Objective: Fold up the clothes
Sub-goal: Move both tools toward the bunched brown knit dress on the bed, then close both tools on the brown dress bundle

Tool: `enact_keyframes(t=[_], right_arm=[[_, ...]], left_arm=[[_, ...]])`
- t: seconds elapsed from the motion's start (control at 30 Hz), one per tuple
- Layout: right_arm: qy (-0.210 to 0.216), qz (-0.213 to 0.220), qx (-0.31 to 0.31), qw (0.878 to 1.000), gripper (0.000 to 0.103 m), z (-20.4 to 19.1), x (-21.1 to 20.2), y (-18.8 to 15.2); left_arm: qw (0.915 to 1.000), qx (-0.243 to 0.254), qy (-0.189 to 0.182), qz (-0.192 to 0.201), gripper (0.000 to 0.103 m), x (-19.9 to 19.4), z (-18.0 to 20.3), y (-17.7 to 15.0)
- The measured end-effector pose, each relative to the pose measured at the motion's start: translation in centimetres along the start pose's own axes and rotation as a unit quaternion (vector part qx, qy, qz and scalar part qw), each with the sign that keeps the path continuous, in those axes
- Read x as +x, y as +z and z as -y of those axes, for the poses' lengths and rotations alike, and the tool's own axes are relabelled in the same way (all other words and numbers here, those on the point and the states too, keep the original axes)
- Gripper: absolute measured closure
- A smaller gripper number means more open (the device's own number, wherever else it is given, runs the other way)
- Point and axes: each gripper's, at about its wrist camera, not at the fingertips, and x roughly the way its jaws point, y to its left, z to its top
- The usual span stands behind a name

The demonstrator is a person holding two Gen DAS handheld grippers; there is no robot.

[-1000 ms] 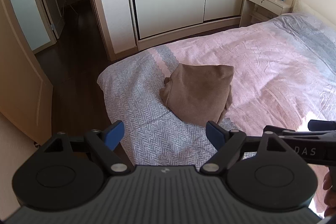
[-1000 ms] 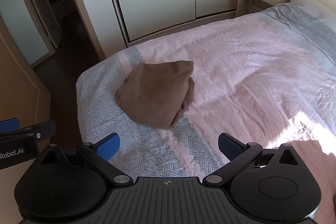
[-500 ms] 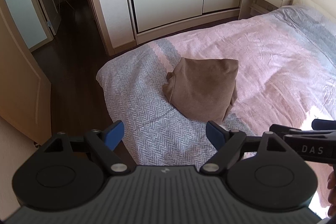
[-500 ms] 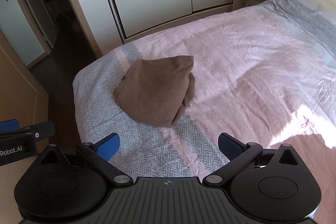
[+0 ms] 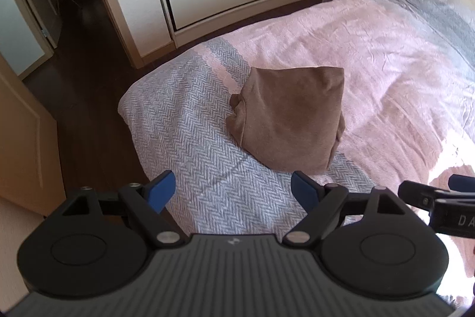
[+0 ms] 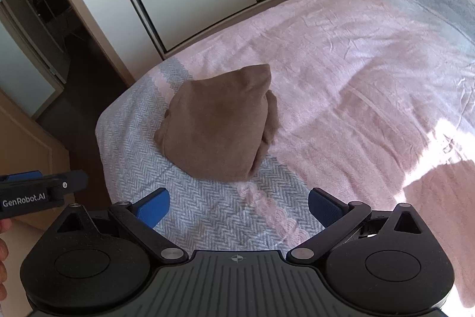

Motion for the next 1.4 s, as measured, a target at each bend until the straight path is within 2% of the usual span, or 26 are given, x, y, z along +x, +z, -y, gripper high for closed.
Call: enact_keyframes(t=[0.3, 0.57, 0.67, 0.83, 0.87, 0.9, 0.93, 1.1, 1.23, 1.4], right_arm=[[-0.022, -0.017, 0.026, 0.999, 0.001, -0.3, 5.6, 2.3], [-0.036, -0.023, 0.04, 0.998, 0.002, -0.5, 9.6, 4.7], [-0.042, -0.025, 0.048, 0.998, 0.02, -0.2, 10.9, 5.5], [-0.046, -0.02, 0.065, 0.997, 0.02, 0.5, 12.9, 6.8], [-0.046, -0.018, 0.065, 0.997, 0.025, 0.5, 13.3, 7.1], [-0.046, -0.017, 0.065, 0.997, 0.035, 0.6, 13.8, 7.4], [-0.045, -0.017, 0.067, 0.997, 0.039, 0.8, 14.3, 7.7], [-0.048, -0.017, 0.085, 0.995, 0.04, 2.2, 17.3, 8.8], [-0.051, -0.024, 0.096, 0.994, 0.04, 3.2, 19.7, 9.3], [-0.049, -0.031, 0.115, 0.992, 0.04, 4.8, 22.5, 9.5]], left_arm=[[0.9991, 0.024, -0.015, -0.031, 0.021, 6.3, -1.8, 4.4], [0.9963, 0.051, -0.037, -0.058, 0.021, 10.8, -1.9, 7.2], [0.9952, 0.057, -0.044, -0.066, 0.021, 12.4, -2.0, 8.2], [0.9934, 0.065, -0.053, -0.078, 0.022, 15.2, -2.2, 10.2], [0.9931, 0.067, -0.056, -0.079, 0.023, 15.8, -2.1, 10.6], [0.9928, 0.068, -0.059, -0.079, 0.023, 16.5, -2.1, 11.1], [0.9924, 0.07, -0.062, -0.08, 0.025, 17.2, -2.0, 11.5], [0.9888, 0.084, -0.091, -0.084, 0.03, 21.1, -1.5, 13.5], [0.9852, 0.095, -0.107, -0.095, 0.039, 25.0, -0.9, 14.8], [0.9813, 0.111, -0.118, -0.105, 0.039, 29.5, 0.0, 15.7]])
